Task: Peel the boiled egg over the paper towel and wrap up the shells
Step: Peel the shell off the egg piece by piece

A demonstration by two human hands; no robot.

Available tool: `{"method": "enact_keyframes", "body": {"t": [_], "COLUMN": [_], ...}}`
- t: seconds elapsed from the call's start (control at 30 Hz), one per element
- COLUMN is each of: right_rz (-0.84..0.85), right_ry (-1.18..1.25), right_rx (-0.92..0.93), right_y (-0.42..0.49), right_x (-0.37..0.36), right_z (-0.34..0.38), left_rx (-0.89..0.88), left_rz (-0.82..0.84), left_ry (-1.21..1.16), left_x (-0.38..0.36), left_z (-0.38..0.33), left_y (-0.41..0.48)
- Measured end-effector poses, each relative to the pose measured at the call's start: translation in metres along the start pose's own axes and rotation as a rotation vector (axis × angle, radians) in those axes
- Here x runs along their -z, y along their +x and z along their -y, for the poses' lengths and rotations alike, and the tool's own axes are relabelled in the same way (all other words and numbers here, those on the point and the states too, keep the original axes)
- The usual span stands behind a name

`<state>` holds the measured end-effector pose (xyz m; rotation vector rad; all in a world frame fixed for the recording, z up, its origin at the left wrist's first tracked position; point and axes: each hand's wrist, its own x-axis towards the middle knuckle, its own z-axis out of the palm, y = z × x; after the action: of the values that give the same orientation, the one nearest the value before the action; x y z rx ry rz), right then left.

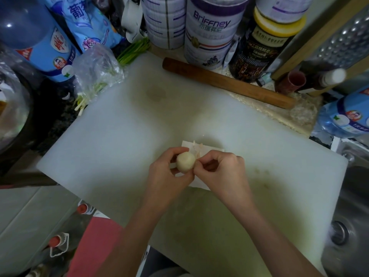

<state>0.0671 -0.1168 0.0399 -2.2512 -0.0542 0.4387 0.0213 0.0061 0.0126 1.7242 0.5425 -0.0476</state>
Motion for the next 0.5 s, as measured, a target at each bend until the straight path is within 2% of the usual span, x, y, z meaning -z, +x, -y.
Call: {"method": "enact_keyframes", "body": {"t": [0.17, 0.3, 0.5], "right_rz": [0.022, 0.094, 0.101], "right_ry": [0.048, 0.2, 0.342], "right_rx": [-0.047, -0.142, -0.213], "right_y": [0.002, 0.009, 0.013], "right_x": [0.002, 0.006, 0.007], "right_z": [-0.002, -0.007, -0.014], "left_rx": [-0.01, 0.036, 0.16], "left_rz": [-0.003, 0.036, 0.113], "left_ry": [0.009, -0.028, -0.256], "left_x": [-0.001, 0.002, 0.007], "left_z": [0.002, 0.002, 0.001], "left_y": [-0.001, 0.001, 0.004]}}
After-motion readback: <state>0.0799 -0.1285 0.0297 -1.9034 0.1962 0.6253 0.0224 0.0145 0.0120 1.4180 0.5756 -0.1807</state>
